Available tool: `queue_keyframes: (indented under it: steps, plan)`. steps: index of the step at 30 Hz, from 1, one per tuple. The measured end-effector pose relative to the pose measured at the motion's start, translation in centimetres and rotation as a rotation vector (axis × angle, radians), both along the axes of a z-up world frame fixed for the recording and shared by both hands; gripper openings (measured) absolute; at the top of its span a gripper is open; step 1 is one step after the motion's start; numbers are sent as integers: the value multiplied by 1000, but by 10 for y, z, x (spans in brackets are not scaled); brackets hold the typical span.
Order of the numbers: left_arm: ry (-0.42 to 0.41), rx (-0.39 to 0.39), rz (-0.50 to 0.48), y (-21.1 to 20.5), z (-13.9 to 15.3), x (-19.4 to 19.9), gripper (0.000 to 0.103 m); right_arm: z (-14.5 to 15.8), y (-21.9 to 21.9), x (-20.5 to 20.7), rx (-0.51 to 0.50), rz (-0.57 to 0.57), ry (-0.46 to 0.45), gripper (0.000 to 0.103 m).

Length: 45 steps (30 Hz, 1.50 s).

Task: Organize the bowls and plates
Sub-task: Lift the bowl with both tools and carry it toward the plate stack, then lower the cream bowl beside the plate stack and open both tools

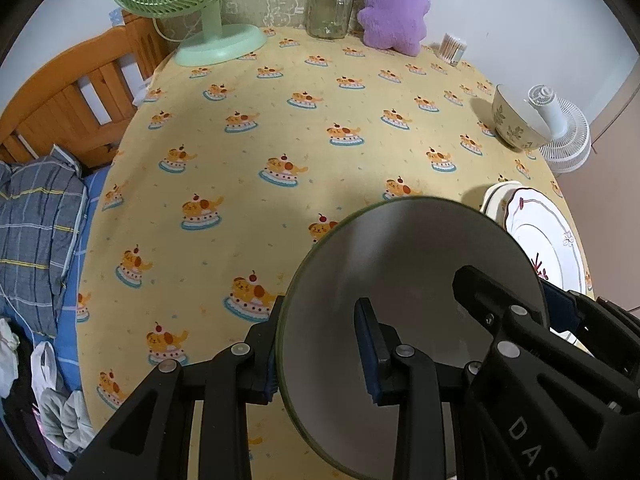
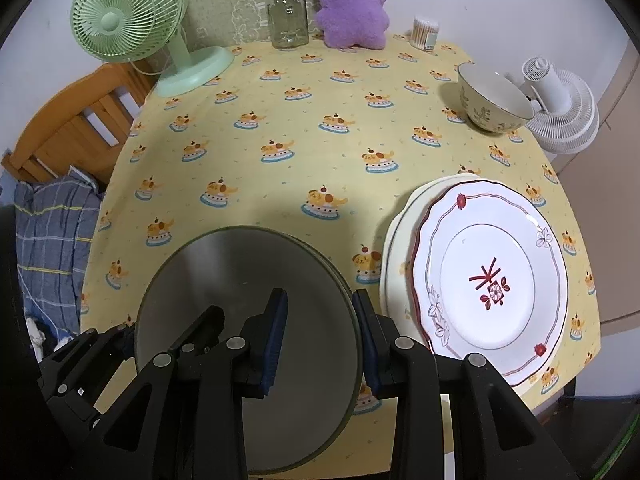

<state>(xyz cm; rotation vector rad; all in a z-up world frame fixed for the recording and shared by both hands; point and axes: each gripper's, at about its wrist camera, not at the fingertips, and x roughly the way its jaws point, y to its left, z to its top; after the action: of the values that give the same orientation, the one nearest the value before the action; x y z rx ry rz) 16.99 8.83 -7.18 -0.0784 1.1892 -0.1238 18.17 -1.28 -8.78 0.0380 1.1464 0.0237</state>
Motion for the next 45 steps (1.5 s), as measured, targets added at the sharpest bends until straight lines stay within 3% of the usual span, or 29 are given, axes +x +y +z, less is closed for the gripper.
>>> queue_keyframes:
  steps: [14,18,21,24,28,37,45]
  plan:
    - [0,31,-1,-3,-4,5,30,-7,-4,7,-7,4,-13,37]
    - [21,32,-5,-4,-7,3,36,-9,-4,5,-15,-10,-1,38]
    - [29,36,-18,-5,-9,-2,39,-16,-6,2,16,-11,38,47]
    - [37,41,-34,-4,-9,-7,59,-18,-5,-4,19,-26,54,53]
    - [18,38,-39,2,-3,-14,71,-13,-4,-14,28,-40,29,62]
    - [-44,30,-36,6,20,-18,77,11,-7,-22,49,-54,-26,73]
    - [-81,67,-12,-8,33,-13,77,20,-21,-13,64,-30,-55,75]
